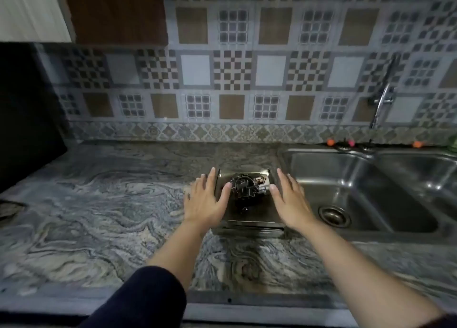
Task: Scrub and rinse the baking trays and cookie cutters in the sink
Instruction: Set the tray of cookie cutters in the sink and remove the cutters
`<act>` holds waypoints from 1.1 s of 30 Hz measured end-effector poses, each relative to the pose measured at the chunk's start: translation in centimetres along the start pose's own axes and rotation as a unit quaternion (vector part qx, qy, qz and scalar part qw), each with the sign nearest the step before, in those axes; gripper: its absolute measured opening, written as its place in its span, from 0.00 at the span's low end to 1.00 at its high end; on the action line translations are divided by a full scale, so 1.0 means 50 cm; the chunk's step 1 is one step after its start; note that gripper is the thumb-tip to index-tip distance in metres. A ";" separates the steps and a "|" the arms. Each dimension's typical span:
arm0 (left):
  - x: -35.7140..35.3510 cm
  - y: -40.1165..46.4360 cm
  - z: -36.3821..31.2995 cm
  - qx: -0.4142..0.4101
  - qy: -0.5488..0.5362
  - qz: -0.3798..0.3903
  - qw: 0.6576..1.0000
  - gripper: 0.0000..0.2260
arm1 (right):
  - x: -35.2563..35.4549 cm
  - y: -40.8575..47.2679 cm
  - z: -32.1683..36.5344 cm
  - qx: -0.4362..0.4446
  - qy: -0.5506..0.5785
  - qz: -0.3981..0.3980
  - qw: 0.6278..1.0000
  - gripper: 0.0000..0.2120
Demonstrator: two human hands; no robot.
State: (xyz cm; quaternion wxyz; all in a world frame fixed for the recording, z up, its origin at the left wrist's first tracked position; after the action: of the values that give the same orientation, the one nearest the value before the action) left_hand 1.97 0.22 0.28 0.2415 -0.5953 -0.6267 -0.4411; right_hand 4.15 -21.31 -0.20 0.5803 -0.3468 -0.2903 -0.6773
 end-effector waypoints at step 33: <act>-0.056 0.007 0.017 0.150 -0.463 0.036 0.873 0.32 | -0.035 -0.020 -0.042 -0.182 0.313 0.182 0.914 0.36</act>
State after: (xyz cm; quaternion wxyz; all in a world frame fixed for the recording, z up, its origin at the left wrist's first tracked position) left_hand 2.98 -0.58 -2.35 0.0254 -0.7103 -0.7034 -0.0068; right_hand 3.04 -21.79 -2.82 0.6816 -0.2634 0.1024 -0.6749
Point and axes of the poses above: each hand's wrist, its own y-axis towards the middle knuckle, its own x-axis out of the back of the hand, z = x × y, the point moved 2 cm from there along y, towards the middle knuckle, and after that the axes turned 14 degrees about -x, right-handed, at the moved point
